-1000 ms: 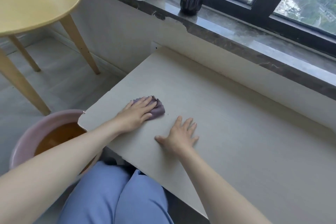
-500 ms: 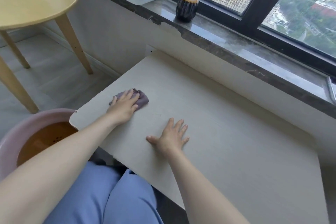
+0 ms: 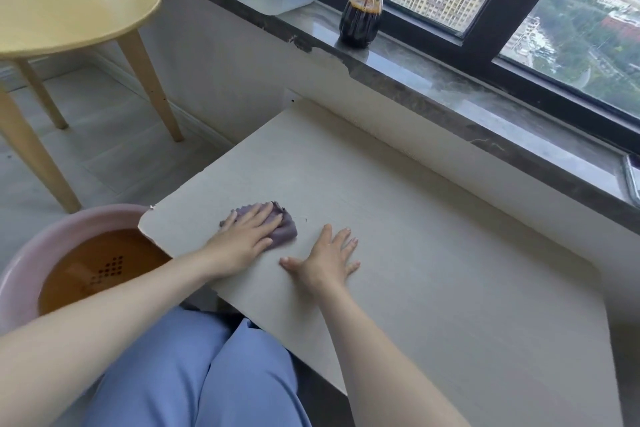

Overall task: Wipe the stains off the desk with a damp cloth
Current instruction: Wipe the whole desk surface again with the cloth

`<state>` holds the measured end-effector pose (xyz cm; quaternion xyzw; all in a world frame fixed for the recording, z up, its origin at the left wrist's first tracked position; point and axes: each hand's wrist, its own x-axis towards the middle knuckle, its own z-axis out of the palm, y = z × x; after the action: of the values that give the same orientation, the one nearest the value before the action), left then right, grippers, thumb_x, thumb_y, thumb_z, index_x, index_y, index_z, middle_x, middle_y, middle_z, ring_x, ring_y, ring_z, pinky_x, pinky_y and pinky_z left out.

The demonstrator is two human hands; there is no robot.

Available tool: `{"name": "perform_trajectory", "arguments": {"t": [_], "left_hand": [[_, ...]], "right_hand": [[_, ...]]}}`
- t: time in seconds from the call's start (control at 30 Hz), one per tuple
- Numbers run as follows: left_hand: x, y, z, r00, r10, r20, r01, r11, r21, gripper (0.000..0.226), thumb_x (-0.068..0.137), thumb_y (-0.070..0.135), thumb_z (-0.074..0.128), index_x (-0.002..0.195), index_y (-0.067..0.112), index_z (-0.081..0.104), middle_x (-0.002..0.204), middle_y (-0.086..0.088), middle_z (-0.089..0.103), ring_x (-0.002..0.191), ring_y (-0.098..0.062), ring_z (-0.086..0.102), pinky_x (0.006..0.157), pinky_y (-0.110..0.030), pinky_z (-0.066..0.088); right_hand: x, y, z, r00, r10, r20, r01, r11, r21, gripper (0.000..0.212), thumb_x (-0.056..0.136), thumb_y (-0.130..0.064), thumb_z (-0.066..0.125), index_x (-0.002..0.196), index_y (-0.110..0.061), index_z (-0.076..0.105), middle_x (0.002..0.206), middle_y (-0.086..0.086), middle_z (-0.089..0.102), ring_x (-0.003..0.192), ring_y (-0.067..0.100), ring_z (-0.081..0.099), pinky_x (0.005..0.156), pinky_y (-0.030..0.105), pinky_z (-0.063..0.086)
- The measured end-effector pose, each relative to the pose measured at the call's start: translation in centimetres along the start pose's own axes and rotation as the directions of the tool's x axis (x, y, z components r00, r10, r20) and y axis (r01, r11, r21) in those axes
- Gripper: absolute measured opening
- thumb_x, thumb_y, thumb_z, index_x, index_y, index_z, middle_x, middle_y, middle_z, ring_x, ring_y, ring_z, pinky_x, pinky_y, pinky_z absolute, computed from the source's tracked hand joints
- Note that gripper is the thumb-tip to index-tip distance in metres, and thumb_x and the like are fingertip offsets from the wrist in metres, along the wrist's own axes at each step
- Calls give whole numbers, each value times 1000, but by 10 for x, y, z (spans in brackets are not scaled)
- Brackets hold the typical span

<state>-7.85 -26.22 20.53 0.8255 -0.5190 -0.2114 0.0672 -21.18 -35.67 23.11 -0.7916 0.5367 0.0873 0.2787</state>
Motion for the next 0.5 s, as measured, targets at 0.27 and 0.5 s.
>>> {"name": "perform_trajectory", "arguments": {"t": [0.27,0.5], "left_hand": [[-5,8,-4,984,-168,-58,165,984,-62,51,103,32,23,151,28,5,159,1,-9,146,-16,-11,116,-44,-5],[-31,-17,-8,989,-144,-14,143,988,-61,51,103,35,22,150,31,4,159,5,-10,145,-12,-10,117,-41,-4]], "right_hand": [[-1,2,-1,1000,0,-15,1,1000,22,107,73,-50,74,151,-17,8,158,13,-13,145,32,-13,114,56,3],[-1,0,-1,1000,13,-13,-13,1000,9,107,70,-51,76,149,-18,12,158,12,-11,146,31,-11,115,56,4]]}}
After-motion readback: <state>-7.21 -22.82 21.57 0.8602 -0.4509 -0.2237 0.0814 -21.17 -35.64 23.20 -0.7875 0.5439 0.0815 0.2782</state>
